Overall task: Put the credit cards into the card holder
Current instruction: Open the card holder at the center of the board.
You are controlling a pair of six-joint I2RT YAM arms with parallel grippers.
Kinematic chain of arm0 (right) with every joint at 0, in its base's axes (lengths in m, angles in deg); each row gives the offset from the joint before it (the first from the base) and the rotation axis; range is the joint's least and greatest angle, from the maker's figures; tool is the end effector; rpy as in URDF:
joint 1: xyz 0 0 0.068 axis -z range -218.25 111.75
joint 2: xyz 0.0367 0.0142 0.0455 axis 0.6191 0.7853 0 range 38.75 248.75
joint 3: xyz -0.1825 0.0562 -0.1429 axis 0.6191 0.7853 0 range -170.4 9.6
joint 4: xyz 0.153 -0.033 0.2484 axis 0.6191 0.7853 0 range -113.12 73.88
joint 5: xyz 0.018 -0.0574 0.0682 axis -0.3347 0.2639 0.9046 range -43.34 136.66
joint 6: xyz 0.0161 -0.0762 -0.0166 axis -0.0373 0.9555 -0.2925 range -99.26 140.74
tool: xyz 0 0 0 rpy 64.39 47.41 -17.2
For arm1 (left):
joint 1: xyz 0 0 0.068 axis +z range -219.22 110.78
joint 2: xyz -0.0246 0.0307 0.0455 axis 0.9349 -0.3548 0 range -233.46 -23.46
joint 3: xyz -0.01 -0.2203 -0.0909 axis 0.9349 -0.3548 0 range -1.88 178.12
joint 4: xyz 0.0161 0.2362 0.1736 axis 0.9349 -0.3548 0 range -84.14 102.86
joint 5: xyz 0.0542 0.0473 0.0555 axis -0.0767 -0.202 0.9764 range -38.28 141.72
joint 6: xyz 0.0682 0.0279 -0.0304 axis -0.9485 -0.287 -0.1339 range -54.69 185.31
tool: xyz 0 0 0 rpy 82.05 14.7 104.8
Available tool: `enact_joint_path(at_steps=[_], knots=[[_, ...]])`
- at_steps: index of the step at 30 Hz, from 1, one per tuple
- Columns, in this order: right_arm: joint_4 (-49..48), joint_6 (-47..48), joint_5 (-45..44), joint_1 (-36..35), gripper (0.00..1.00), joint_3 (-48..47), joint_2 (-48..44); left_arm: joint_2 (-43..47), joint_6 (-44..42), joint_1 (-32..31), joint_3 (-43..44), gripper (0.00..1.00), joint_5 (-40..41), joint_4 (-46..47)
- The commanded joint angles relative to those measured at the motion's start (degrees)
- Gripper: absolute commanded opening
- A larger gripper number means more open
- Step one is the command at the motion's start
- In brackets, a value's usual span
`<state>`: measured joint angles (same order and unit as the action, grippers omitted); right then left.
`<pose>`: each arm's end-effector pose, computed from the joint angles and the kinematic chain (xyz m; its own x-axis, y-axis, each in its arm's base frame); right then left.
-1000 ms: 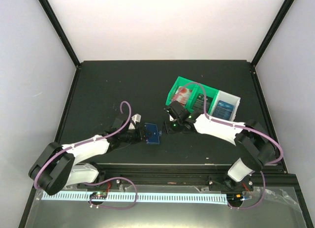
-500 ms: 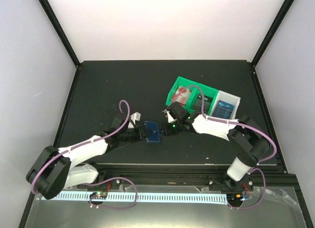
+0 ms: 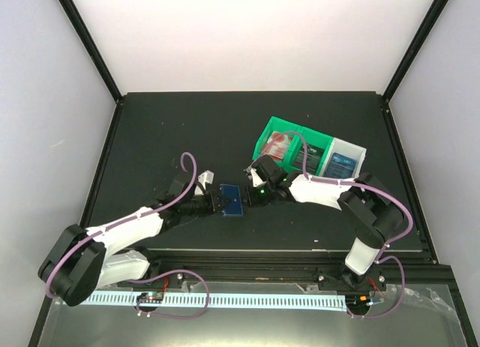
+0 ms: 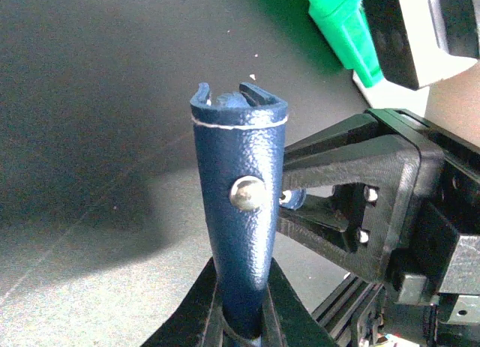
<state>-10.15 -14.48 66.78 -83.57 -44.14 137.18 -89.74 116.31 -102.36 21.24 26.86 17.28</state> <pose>0.2422 0.2783 0.0689 -0.9450 -0.1855 -0.2693 -0.3085 0.7790 0.5459 0.2177 -0.1767 0.0901 -0.9286 -0.2359 -0.2864 0.0778 0.6311 -0.7718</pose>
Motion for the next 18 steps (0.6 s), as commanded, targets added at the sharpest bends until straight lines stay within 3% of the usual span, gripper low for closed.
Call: enact_joint_path(at_steps=[1,3,7,11,18], knots=[[-6.4,-1.7,6.6,1.0,0.07,0.6,0.4,2.2,-1.0,-0.2,2.0,0.04,-0.4,0.1],[-6.7,-2.2,6.2,1.5,0.01,1.6,-1.2,3.0,-1.3,-0.2,1.9,0.14,0.8,-0.8],[-3.3,-0.6,3.3,1.6,0.01,1.9,-5.1,4.8,-3.4,-0.2,1.9,0.63,5.6,-4.9],[1.3,0.0,2.2,1.6,0.01,1.2,-7.7,5.9,-6.1,-0.1,2.0,0.96,8.5,-7.6],[7.7,-0.7,0.3,1.6,0.01,-0.2,-9.4,3.9,-9.3,-0.1,3.3,0.99,6.8,-8.6]])
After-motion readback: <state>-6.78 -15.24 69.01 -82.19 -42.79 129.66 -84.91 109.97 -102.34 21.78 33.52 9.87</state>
